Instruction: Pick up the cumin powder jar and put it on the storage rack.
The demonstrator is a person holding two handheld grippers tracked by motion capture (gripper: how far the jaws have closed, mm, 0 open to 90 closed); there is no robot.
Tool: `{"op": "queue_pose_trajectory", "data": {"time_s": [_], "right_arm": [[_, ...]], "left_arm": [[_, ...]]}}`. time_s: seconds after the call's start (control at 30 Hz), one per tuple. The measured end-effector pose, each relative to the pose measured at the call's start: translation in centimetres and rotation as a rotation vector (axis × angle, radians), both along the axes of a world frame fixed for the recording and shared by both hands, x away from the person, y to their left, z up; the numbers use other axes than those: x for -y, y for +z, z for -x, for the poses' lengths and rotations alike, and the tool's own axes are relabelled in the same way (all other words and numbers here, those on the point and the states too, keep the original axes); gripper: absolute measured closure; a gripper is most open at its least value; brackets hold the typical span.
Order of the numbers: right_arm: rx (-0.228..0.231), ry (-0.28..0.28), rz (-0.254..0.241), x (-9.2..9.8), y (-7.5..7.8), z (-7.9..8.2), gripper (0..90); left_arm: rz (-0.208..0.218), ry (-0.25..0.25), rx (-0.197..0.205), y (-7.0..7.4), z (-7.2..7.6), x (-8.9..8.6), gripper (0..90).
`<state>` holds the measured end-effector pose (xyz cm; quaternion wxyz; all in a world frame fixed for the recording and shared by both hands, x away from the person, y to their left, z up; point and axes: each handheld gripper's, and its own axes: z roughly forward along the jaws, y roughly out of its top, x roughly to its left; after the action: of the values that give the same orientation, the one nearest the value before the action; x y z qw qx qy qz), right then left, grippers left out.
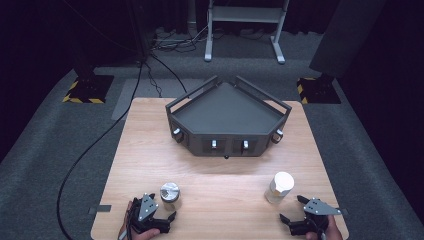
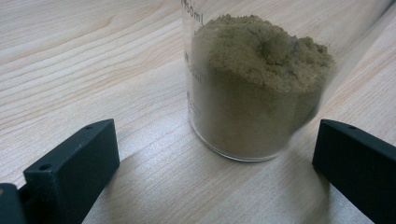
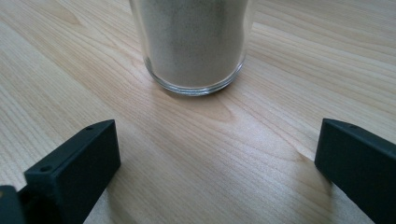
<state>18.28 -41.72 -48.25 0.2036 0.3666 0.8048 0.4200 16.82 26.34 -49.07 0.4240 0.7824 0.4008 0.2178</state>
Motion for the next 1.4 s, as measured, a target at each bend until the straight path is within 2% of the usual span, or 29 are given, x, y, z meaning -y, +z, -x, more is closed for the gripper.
{"op": "queue_pose_trajectory", "data": {"time_s": [0.83, 0.93, 1.03, 1.4], "right_arm": [[0.0, 0.0, 0.0, 0.0, 0.0, 0.0, 0.0], [0.0, 0.001, 0.0, 0.0, 0.0, 0.0, 0.0], [0.0, 0.001, -0.001, 0.0, 0.0, 0.0, 0.0], [0.0, 0.001, -0.001, 0.0, 0.0, 0.0, 0.0]], "left_arm": [[-0.005, 0.002, -0.005, 0.2, 0.0, 0.0, 0.6], [0.01, 0.01, 0.004, 0.3, 0.2, -0.1, 0.7], [0.044, 0.011, 0.02, 0.2, 0.4, -0.3, 0.7], [0.081, 0.043, 0.061, 0.8, 1.0, -0.1, 0.6]]}}
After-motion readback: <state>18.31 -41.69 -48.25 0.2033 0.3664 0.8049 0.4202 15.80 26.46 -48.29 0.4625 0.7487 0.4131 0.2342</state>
